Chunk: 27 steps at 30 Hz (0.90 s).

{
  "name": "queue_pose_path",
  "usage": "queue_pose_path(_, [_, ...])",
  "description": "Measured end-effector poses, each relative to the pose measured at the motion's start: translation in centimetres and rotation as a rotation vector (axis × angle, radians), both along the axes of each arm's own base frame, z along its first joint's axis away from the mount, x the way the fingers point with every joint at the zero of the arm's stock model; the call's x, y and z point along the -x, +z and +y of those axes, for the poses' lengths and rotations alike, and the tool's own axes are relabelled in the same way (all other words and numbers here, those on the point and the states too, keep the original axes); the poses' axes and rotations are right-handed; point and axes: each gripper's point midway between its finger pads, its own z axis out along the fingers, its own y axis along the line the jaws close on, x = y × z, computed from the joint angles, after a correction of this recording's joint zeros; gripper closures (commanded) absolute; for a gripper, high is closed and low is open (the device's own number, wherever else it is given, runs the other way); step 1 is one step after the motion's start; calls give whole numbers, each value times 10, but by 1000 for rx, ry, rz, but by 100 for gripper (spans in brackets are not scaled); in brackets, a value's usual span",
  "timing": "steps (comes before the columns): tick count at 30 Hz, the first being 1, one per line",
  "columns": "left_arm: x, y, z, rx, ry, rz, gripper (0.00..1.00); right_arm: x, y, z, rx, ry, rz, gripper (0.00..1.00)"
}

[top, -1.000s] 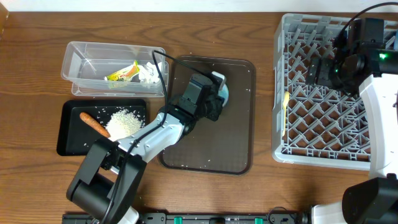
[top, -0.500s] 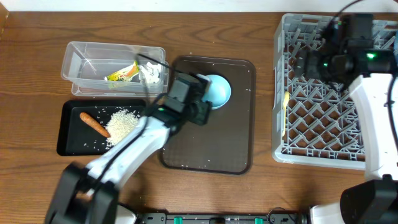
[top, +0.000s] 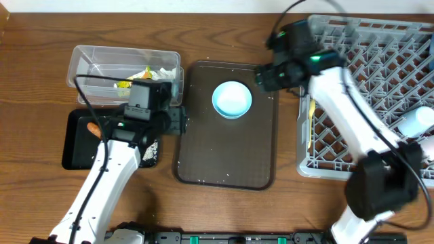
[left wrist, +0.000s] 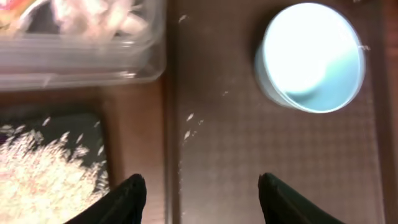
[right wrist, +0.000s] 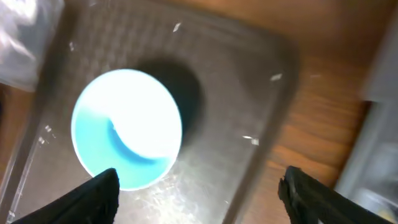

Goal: Sort waste into correct bins and load items into the dishwasher rack
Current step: 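Grasp white bowl rim with right gripper and lift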

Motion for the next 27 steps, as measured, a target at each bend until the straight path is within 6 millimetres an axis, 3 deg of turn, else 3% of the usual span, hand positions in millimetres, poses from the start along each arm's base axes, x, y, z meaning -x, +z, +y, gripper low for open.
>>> queue_pose_path(4, [3, -3, 8, -2, 26, 25, 39, 0, -35, 18, 9, 15, 58, 43])
queue_pose_path(8, [4, -4, 8, -2, 27, 30, 39, -1, -65, 20, 17, -13, 117, 51])
queue_pose_path(14, [4, -4, 8, -2, 27, 29, 39, 0, -93, 21, 27, -40, 175, 52])
queue_pose_path(20, [4, -4, 8, -2, 27, 30, 39, 1, -105, 20, 32, -53, 198, 75])
queue_pose_path(24, [4, -4, 8, -2, 27, 30, 39, -2, -105, 20, 34, -60, 188, 83])
queue_pose_path(27, [4, -4, 8, -2, 27, 30, 39, -3, -104, 20, 36, -60, 183, 97])
